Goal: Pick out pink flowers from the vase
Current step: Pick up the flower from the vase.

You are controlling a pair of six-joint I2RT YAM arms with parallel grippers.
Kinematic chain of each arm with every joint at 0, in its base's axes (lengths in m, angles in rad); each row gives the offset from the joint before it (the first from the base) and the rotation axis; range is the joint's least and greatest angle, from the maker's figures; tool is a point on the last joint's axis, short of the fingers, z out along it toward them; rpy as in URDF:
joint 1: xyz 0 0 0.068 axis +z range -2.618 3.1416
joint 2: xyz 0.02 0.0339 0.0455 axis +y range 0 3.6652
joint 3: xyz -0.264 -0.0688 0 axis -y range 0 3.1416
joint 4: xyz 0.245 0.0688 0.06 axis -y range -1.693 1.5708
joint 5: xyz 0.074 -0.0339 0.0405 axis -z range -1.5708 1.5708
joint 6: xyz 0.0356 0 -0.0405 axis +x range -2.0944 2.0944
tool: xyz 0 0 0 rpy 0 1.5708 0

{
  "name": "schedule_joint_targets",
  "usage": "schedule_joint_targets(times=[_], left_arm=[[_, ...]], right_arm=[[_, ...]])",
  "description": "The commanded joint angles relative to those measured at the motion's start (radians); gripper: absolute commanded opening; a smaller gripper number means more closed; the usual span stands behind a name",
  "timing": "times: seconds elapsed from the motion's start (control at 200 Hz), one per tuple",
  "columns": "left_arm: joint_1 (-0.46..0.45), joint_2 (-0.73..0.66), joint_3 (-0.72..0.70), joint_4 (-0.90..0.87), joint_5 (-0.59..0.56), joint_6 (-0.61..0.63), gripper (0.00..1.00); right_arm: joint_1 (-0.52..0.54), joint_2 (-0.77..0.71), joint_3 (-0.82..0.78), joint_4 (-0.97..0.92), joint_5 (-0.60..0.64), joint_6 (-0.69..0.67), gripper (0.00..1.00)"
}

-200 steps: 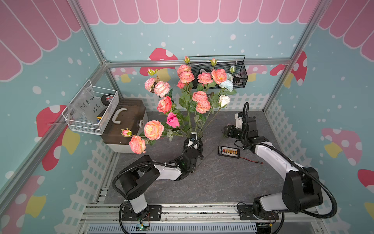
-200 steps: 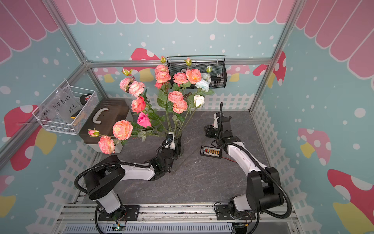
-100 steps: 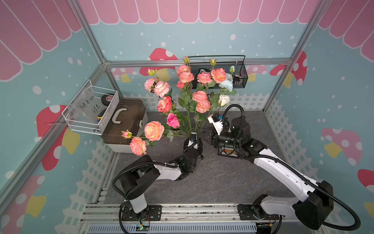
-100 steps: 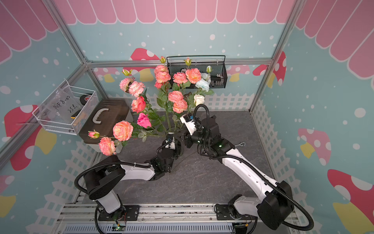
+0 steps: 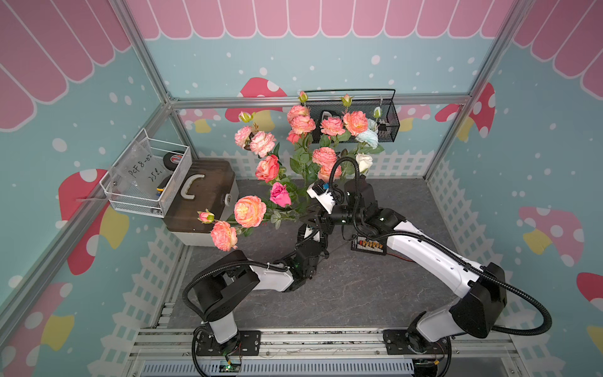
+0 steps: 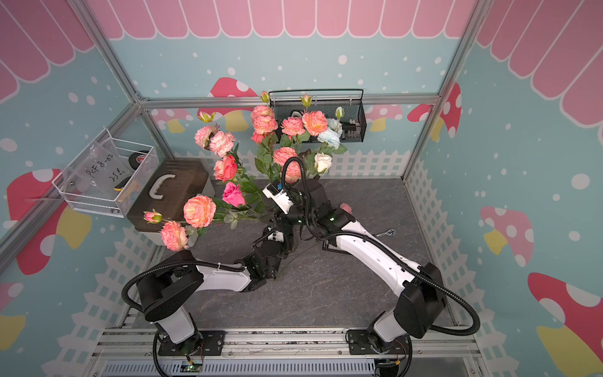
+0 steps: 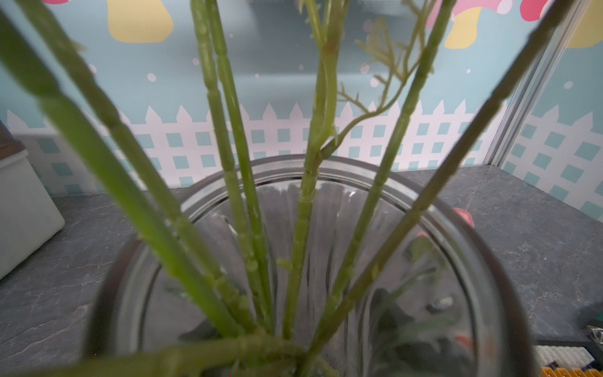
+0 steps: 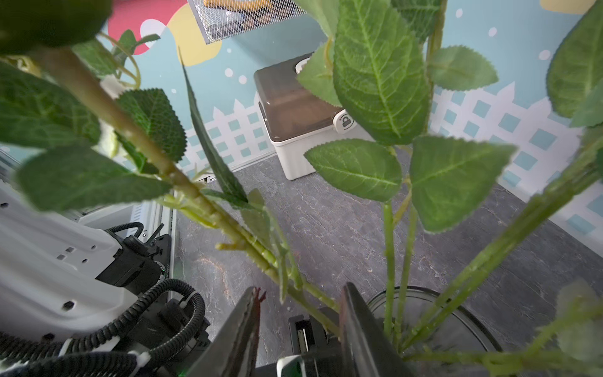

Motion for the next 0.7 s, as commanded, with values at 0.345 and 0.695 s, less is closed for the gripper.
schedule_joint_targets(times=[0.345, 0.695], left_arm=[[-0.012, 0.059, -0.012, -0.108, 0.017, -0.023, 0.00], [-0.012, 0.063, -0.008, -0.127, 0.002, -0.050, 0.00]], right_arm=[[0.038, 0.039, 0.051, -0.022, 0.059, -0.040, 0.06], [0.023, -0.151, 0.036, -0.025, 0.197, -0.095, 0.03]])
